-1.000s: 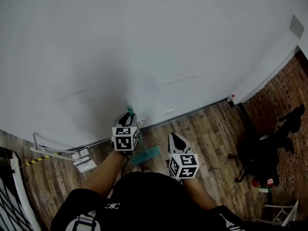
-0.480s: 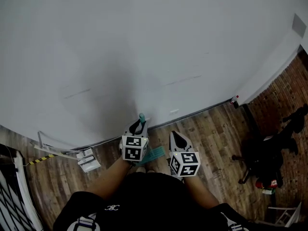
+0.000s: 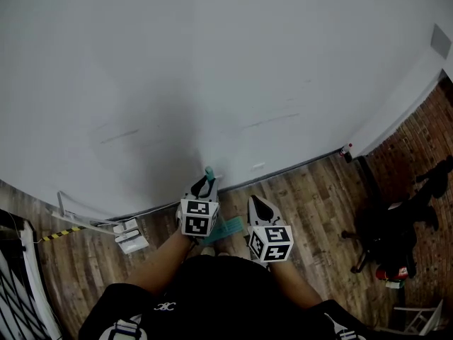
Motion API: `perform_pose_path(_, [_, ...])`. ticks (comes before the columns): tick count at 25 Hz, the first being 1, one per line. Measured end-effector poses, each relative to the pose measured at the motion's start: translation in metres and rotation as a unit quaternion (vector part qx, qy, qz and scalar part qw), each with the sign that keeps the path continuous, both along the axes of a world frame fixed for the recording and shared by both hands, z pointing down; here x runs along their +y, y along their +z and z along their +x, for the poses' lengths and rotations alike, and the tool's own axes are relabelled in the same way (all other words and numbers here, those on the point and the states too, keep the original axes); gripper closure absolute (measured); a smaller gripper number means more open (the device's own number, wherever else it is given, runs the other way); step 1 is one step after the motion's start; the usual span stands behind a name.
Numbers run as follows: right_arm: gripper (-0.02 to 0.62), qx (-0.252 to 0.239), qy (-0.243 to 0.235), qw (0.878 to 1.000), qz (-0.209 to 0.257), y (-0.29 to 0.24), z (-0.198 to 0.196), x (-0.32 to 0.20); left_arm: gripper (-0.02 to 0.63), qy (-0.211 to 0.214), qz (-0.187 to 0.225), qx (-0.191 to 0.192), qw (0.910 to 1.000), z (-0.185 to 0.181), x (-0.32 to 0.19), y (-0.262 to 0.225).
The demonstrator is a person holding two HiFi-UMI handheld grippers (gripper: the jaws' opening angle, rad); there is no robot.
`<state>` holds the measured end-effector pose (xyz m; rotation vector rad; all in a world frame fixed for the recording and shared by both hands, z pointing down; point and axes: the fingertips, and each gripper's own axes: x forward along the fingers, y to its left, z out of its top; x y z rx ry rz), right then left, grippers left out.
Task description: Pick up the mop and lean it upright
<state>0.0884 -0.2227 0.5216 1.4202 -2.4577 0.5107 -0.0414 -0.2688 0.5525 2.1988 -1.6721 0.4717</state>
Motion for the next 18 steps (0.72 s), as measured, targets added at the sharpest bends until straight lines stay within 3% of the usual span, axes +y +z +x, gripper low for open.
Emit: perform_pose_path(18, [0.581, 0.017, 0.050, 0.999, -0.012, 0.008, 0.016, 0.001, 0.508, -0.021, 0.006, 0.005, 0.9998, -0.050, -0.070, 0.021])
